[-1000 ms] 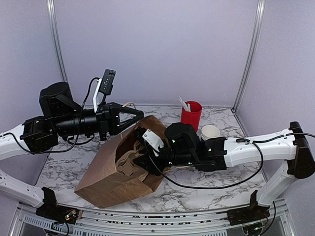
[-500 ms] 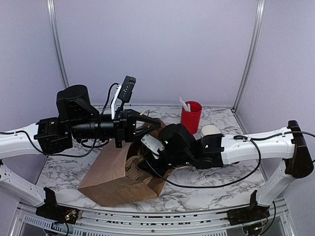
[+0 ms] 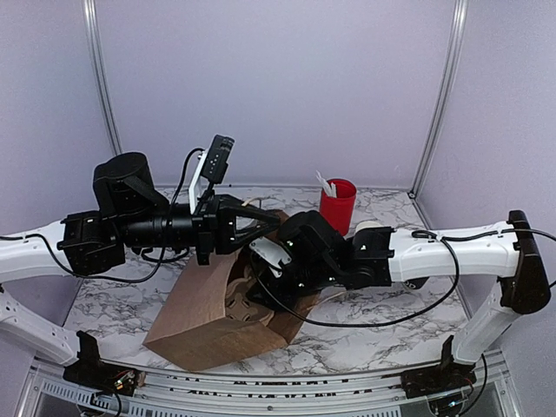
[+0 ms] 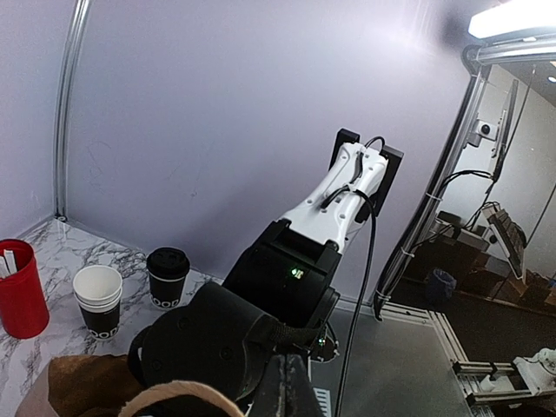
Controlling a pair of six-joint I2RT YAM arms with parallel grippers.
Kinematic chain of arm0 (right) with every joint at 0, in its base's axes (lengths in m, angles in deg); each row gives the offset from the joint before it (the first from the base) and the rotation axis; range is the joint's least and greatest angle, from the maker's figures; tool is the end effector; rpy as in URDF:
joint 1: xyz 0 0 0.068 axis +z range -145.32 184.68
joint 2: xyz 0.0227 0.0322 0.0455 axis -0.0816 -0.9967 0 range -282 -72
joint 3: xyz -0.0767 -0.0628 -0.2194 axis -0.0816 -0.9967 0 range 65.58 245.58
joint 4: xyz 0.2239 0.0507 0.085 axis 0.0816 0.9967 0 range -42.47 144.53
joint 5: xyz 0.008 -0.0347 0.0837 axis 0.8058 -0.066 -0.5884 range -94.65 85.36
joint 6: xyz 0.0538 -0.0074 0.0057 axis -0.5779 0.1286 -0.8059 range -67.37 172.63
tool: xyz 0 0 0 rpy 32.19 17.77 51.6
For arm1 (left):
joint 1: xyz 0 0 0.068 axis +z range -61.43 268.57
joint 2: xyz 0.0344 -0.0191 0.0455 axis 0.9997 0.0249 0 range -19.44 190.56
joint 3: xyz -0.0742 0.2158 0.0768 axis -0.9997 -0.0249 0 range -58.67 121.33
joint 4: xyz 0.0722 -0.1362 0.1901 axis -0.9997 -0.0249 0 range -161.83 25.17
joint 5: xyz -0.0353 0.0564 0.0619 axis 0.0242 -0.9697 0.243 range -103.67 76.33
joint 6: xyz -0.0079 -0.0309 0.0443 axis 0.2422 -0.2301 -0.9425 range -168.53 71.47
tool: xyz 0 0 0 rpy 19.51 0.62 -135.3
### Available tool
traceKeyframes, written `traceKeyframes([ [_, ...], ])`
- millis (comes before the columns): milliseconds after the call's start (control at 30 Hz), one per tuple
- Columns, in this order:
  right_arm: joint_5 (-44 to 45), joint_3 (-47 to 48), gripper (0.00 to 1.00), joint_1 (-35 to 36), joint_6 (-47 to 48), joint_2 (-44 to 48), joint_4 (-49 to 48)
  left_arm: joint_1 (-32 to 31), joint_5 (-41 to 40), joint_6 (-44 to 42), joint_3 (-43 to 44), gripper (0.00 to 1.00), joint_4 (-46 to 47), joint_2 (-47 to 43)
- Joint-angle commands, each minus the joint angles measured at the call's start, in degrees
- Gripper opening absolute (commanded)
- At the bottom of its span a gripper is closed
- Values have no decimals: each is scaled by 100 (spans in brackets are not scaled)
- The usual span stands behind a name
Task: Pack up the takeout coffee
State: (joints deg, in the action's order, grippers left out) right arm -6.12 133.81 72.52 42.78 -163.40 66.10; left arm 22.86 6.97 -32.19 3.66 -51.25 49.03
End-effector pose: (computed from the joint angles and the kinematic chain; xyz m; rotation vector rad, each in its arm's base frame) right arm 0.1277 0.3159 0.2363 -1.1800 2.1004 0.7010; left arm 0.1012 -0.2557 0.3775 0.9598 1.3013 -1.4015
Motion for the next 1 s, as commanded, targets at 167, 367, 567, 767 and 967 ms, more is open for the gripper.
traceKeyframes([
  [167,130,921,44,222,136,-647,525,-38,303,-20,-9,0,524,229],
  [367,-13,900,45,212,-113,-704,411,-38,253,19,-115,0,814,192],
  [567,-503,822,45,164,-184,-597,174,-23,180,45,-243,0,1086,194],
  [767,-459,959,45,212,-190,-598,380,-23,-246,226,-486,27,856,-35],
  [967,-531,1129,45,248,-187,-795,447,-21,-712,429,-988,62,464,-748],
])
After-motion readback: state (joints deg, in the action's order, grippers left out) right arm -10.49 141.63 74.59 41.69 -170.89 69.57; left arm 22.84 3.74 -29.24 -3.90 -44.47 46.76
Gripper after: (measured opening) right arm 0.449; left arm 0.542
